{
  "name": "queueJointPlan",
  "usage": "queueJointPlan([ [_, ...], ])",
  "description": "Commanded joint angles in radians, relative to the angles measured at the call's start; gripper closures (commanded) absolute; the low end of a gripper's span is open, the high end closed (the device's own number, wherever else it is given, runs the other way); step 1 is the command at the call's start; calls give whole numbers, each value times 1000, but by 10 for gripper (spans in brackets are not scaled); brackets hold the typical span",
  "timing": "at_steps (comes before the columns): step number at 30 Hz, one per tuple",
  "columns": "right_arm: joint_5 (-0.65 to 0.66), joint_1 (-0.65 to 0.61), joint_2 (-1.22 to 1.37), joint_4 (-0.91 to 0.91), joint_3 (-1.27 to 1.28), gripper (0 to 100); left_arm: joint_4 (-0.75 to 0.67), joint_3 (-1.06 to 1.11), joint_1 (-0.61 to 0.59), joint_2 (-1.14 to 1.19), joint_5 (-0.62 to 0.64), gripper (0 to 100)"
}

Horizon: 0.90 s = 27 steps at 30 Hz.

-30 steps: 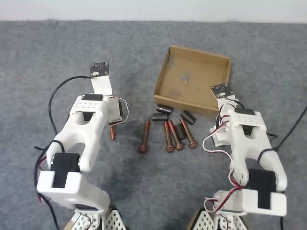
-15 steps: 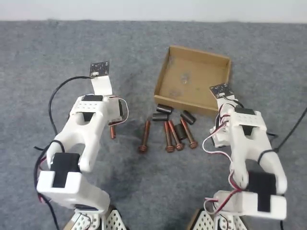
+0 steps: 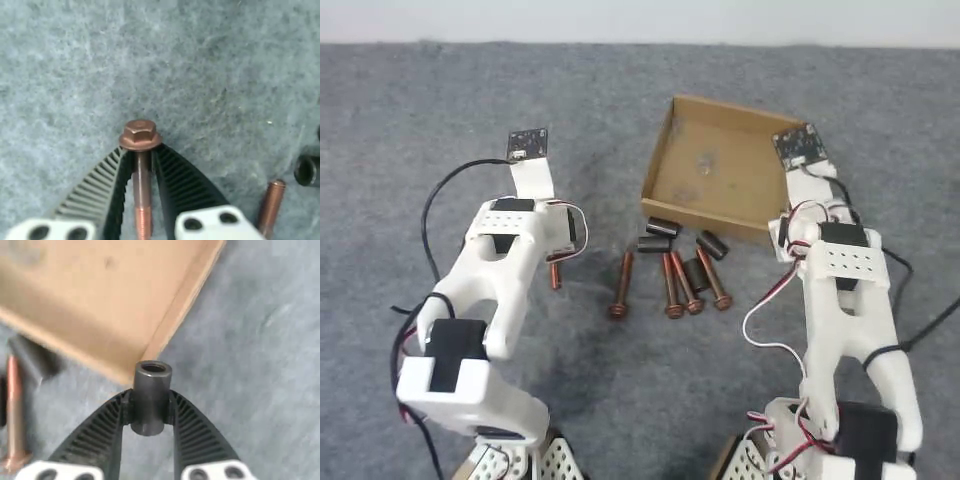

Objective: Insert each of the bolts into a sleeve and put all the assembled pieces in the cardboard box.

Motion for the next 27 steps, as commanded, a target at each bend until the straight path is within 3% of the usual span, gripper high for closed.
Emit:
queueJointPlan([
  [1,11,-1,-62,-231,0,990,-20,-7,-6,-66,-11,989],
  [7,11,-4,-62,-694,144,991,-20,-7,-6,-66,-11,989],
  [13,9,-8,-38,-1013,226,991,-20,-7,-5,-66,-11,989],
  [23,8,-16,337,-1509,150,991,-20,-7,-5,-66,-11,989],
  [25,-25,-24,406,-1590,124,991,-20,-7,-3,-66,-11,989],
  [27,-137,-33,466,-1666,101,991,-20,-7,-3,-66,-11,989],
])
